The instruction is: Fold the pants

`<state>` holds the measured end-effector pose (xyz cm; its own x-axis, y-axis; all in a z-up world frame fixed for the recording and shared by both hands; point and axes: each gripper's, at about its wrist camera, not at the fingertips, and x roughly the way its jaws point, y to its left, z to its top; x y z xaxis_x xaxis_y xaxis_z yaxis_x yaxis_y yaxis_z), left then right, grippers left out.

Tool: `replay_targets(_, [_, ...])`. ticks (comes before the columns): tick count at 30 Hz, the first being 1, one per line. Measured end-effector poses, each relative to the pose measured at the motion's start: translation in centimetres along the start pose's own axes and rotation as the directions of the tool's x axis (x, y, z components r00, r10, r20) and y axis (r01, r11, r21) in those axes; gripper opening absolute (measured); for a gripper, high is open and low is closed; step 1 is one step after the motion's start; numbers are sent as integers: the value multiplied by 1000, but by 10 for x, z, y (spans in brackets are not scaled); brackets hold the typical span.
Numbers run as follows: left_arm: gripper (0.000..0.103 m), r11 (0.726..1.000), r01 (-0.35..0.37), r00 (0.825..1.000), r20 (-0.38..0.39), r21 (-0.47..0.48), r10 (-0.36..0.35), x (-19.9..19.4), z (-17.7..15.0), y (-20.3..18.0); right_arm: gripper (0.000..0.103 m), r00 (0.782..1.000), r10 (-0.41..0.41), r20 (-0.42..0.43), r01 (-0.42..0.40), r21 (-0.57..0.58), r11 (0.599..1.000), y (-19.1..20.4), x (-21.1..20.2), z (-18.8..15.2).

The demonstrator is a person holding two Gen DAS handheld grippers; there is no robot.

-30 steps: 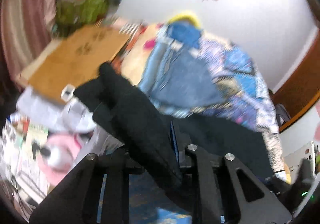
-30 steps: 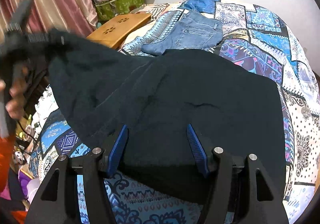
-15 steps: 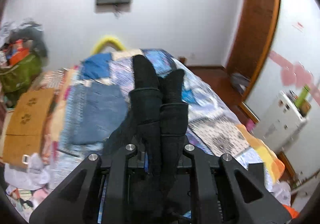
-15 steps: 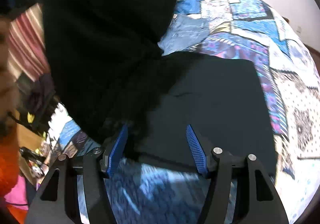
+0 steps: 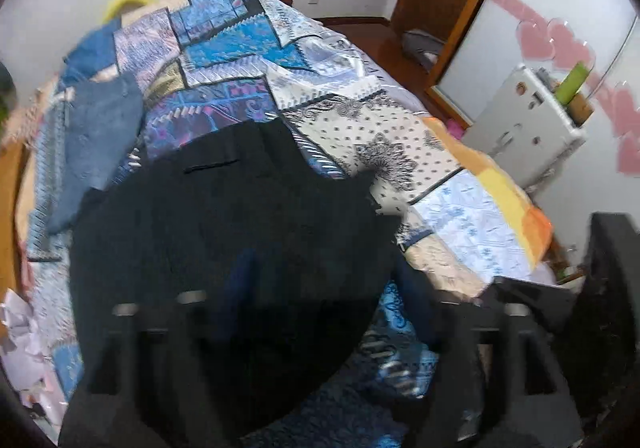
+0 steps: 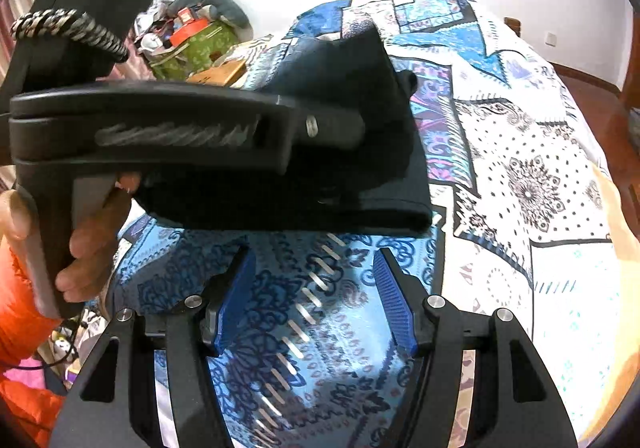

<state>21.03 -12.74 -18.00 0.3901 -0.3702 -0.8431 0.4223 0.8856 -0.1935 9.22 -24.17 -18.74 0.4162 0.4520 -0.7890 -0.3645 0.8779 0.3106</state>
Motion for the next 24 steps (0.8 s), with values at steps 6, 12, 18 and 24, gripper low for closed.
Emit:
replay_targets(6, [95, 995, -52, 993, 106, -80, 60, -34, 19, 32, 58, 1000, 1, 2, -1, 25, 1000, -2, 1, -1])
replay_targets(12, [100, 942, -317, 927, 172, -111, 332, -42, 47, 96, 58, 1000, 23, -14, -23, 25, 999, 0, 10, 5])
replay_targets(18, [100, 872, -481, 872, 53, -85, 486, 2, 62, 169, 59, 999, 30, -33, -30, 7, 1000, 0, 21, 14])
replay_targets(24, [100, 854, -514, 855, -126, -77, 503, 65, 58, 227, 61, 998, 41, -40, -40, 14, 999, -6, 27, 19])
